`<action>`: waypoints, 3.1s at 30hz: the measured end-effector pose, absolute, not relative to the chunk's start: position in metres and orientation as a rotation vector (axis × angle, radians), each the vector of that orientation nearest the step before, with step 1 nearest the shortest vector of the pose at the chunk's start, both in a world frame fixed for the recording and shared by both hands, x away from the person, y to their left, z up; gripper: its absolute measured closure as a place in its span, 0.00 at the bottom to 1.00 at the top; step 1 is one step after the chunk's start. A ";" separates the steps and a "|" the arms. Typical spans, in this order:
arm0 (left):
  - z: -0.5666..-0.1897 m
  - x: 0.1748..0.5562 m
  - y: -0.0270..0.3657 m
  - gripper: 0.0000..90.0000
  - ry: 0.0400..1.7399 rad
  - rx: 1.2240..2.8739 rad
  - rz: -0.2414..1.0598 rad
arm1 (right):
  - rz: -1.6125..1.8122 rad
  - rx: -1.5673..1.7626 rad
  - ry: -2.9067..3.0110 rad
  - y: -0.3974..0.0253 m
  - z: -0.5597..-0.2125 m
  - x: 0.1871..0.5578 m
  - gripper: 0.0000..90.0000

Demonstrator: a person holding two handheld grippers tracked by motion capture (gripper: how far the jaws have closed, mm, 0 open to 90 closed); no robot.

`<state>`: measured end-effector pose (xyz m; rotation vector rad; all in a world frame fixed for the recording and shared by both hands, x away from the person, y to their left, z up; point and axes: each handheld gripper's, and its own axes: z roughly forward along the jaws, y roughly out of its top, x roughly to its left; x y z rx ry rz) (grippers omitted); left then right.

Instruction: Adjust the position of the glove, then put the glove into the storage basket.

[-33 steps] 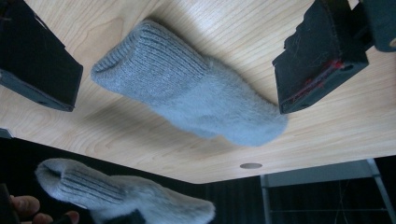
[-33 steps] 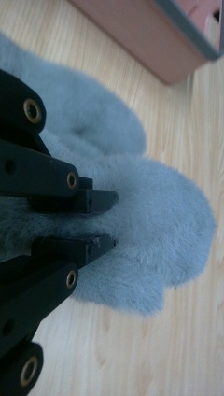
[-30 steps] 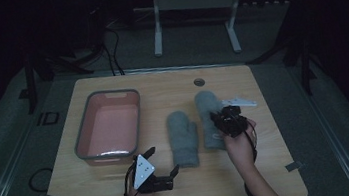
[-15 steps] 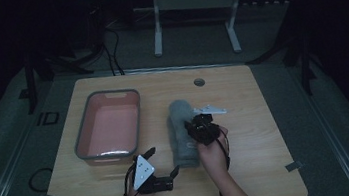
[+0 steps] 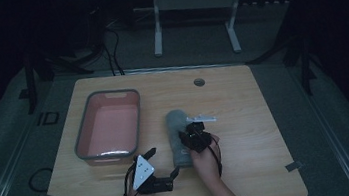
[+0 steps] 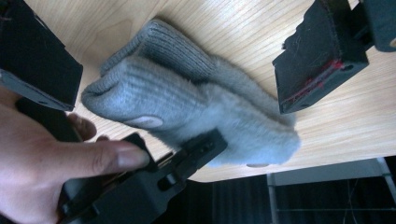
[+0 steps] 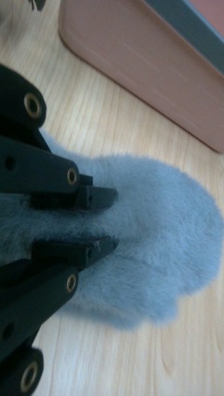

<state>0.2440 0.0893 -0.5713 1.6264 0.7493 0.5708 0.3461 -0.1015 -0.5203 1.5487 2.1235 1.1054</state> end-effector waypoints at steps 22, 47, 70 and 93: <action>-0.571 0.244 0.088 0.01 0.791 1.626 0.588 | 1.261 1.164 2.166 -0.142 -0.485 0.341 0.18; -0.494 0.309 0.059 0.18 0.966 1.815 0.452 | 1.213 1.080 2.418 -0.195 -0.489 0.349 0.14; -0.549 0.363 0.053 0.33 1.238 1.992 0.311 | 0.962 1.221 2.622 -0.159 -0.537 0.383 0.44; -0.555 0.370 0.056 0.89 1.109 1.980 0.104 | 1.036 1.081 2.638 -0.154 -0.537 0.374 0.91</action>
